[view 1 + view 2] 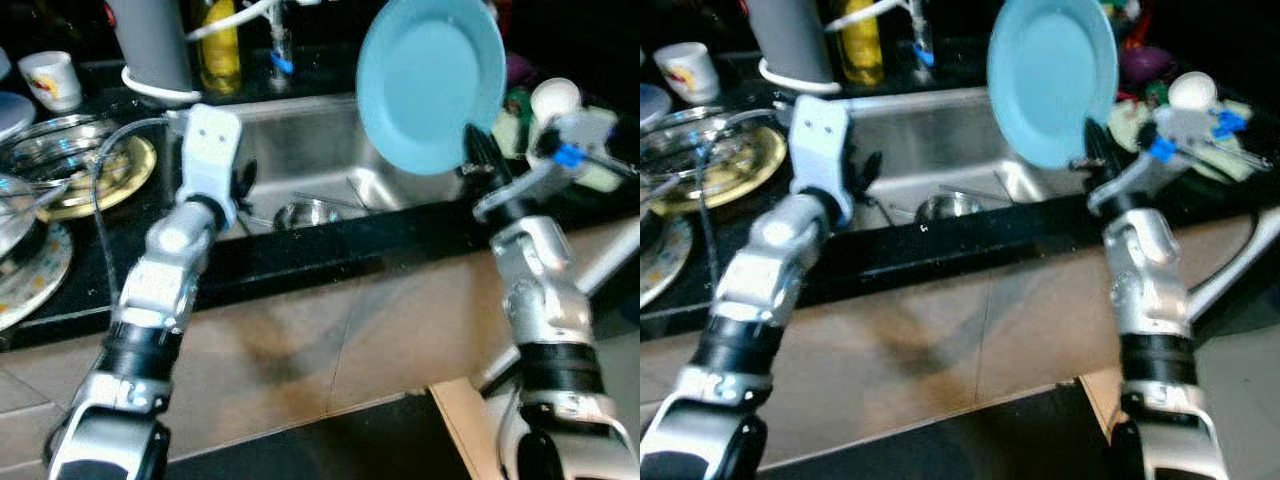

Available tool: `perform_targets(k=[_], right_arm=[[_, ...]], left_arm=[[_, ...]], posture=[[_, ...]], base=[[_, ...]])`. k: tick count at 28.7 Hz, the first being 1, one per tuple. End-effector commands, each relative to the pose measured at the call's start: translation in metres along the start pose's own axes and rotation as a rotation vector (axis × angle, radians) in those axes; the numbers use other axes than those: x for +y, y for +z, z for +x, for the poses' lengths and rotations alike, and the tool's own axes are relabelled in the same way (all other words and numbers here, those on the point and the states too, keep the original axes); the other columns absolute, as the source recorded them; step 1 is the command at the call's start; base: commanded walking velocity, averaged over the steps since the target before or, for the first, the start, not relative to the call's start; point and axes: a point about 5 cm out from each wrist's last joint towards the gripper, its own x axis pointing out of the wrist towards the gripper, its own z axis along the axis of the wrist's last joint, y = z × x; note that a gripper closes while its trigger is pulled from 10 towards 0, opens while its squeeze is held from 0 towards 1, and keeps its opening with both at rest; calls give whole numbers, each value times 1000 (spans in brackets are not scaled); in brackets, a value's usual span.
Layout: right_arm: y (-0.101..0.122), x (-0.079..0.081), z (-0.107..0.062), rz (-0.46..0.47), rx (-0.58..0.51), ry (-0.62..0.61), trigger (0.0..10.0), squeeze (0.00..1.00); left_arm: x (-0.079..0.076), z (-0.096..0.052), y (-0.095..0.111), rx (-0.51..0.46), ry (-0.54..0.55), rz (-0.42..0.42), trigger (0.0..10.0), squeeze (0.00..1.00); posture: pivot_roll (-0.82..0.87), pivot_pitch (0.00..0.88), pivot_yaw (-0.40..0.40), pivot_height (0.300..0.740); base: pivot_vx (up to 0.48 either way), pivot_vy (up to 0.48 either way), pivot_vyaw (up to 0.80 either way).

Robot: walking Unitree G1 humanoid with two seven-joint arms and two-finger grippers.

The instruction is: Kitchen organization

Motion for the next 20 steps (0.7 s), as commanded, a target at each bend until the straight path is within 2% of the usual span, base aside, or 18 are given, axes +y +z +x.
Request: perform_targets(k=[1, 14, 20], right_arm=[[-3, 9, 1, 5, 2, 32, 10000, 0], [-2, 6, -1, -1, 0, 20, 10000, 0], [-2, 4, -2, -9, 2, 10, 10000, 0]], left_arm=[[7, -2, -4, 17, 16, 2, 10000, 0], [0, -2, -4, 26, -20, 15, 10000, 0], [-9, -3, -8, 38, -68, 32, 10000, 0]], posture=[[-59, 180, -12, 740], [-58, 177, -11, 740], [-60, 167, -8, 740]], base=[[352, 0, 0], [318, 0, 0], [0, 0, 0]])
